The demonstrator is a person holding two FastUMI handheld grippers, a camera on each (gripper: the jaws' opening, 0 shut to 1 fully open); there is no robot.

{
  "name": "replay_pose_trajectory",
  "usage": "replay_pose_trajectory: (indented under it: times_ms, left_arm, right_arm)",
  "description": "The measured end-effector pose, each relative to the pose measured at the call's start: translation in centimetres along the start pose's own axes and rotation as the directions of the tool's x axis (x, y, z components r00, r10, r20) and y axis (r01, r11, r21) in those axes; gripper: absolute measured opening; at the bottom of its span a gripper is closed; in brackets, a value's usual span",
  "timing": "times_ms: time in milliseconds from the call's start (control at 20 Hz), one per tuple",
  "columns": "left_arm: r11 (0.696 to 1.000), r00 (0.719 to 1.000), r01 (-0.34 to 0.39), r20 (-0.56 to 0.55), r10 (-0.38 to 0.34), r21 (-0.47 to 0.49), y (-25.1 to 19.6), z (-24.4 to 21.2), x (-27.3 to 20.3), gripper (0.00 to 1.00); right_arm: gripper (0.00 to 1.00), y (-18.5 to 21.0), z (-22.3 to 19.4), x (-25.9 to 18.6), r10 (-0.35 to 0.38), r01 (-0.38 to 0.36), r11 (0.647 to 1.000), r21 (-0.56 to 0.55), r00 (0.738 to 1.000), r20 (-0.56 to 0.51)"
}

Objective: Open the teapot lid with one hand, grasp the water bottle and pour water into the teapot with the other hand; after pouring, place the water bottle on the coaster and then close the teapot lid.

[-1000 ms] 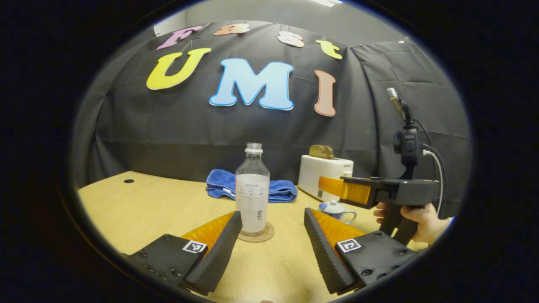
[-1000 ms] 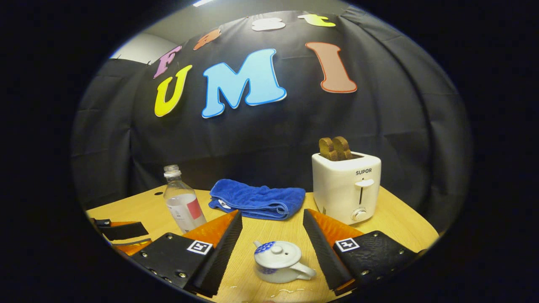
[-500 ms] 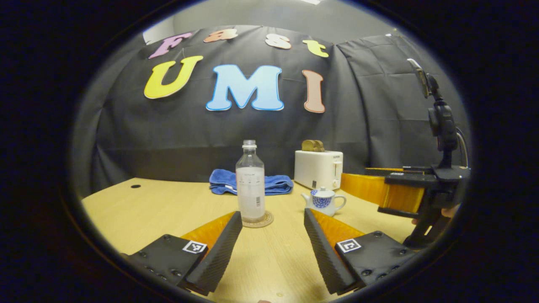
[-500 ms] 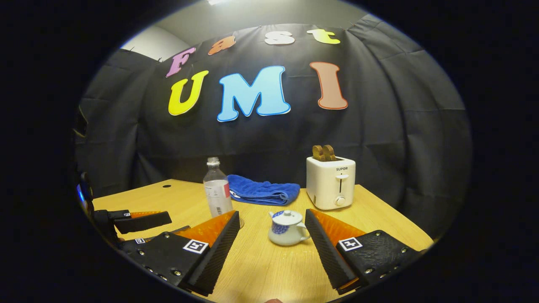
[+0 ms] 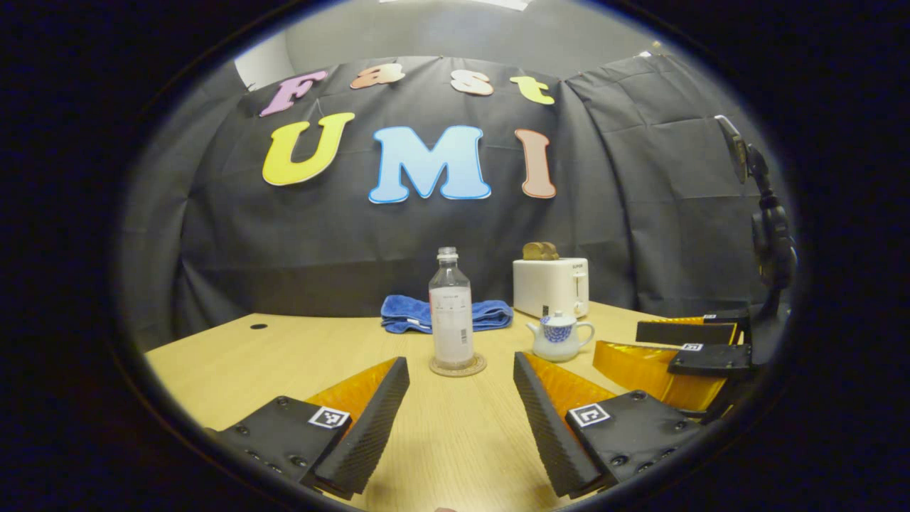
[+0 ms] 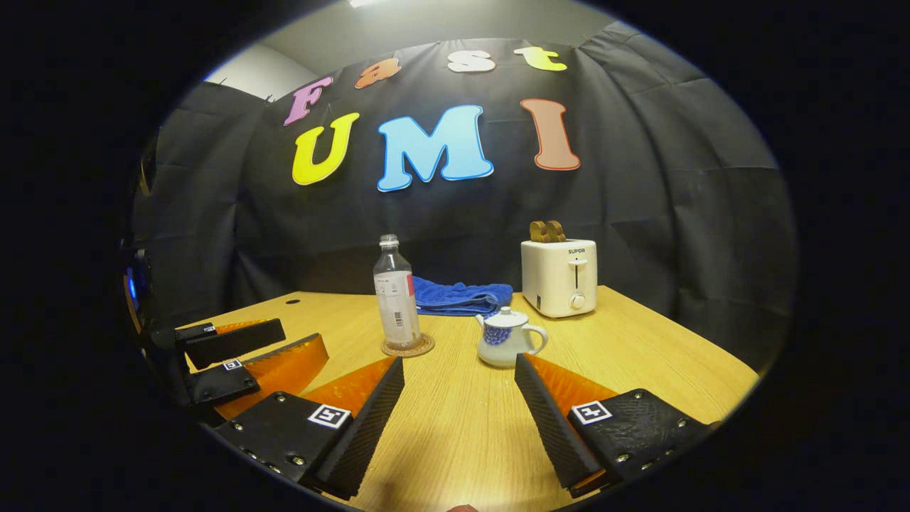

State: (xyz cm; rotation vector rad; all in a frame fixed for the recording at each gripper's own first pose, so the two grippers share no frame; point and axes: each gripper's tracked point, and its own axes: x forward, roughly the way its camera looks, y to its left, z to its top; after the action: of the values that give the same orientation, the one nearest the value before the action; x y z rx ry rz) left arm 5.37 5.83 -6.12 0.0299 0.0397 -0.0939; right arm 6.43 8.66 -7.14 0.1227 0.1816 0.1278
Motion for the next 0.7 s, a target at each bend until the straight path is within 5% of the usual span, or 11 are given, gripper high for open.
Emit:
replay_pose_trajectory:
  times_ms: [700]
  left_arm:
    - [1.000,1.000,-0.014,0.011,0.014,-0.006,0.0,0.2,-1.6,1.00]
  right_arm:
    - [0.97,0.1,0.9,-1.7,-0.071,0.077,0.996,-0.056,0.993,0.094]
